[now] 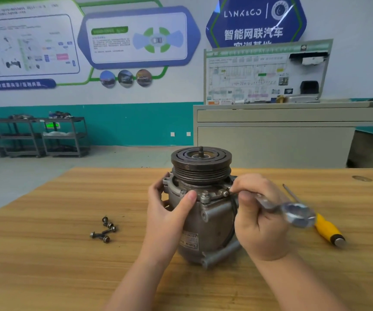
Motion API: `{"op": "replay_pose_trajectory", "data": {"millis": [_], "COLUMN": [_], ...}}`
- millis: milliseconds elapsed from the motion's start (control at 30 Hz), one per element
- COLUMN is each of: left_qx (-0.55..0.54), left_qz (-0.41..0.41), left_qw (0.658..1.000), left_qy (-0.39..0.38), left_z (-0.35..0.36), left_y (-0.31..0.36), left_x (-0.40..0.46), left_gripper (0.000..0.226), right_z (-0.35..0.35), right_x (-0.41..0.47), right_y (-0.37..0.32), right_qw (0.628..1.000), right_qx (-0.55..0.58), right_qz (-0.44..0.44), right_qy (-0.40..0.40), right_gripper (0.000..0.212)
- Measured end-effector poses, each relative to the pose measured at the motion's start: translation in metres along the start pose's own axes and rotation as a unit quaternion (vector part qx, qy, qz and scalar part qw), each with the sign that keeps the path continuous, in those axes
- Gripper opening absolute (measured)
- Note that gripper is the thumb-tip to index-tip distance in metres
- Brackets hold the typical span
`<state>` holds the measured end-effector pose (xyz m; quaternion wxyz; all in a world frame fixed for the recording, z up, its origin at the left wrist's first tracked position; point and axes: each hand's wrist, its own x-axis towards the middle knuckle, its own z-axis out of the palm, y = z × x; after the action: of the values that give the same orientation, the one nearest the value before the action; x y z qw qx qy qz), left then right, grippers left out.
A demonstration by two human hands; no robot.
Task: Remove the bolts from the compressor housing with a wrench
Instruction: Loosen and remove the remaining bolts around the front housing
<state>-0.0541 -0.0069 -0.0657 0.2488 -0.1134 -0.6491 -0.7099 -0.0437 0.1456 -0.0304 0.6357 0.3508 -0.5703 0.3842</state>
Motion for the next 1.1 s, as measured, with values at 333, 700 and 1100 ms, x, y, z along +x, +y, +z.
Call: {"op": "replay_pose_trajectory", "data": {"millis": [333, 700, 1100], "left_qx": [0.013, -0.013, 0.019], "left_qz": [0.007, 0.0, 0.011], "left_qw": [1.0, 0.999, 0.997], "left_qy": [0.004, -0.046, -0.078], "left_z": [0.0, -0.002, -0.009], "left_y": [0.0, -0.004, -0.009], "left_x": [-0.002, -0.003, 0.003], "left_gripper": [0.071, 0.066, 0.08], "right_z": [-0.008, -0.022, -0.011], "right_x": [0.023, 0.029, 0.008], "right_y": [0.027, 0.045, 0.014], "right_qw": [0.77, 0.763, 0.99], "right_qx": [0.319, 0.345, 0.087], "right_qz": [0.465, 0.492, 0.103], "right_qy": [0.299, 0.237, 0.031], "right_gripper": [0.046, 0.026, 0.012]}}
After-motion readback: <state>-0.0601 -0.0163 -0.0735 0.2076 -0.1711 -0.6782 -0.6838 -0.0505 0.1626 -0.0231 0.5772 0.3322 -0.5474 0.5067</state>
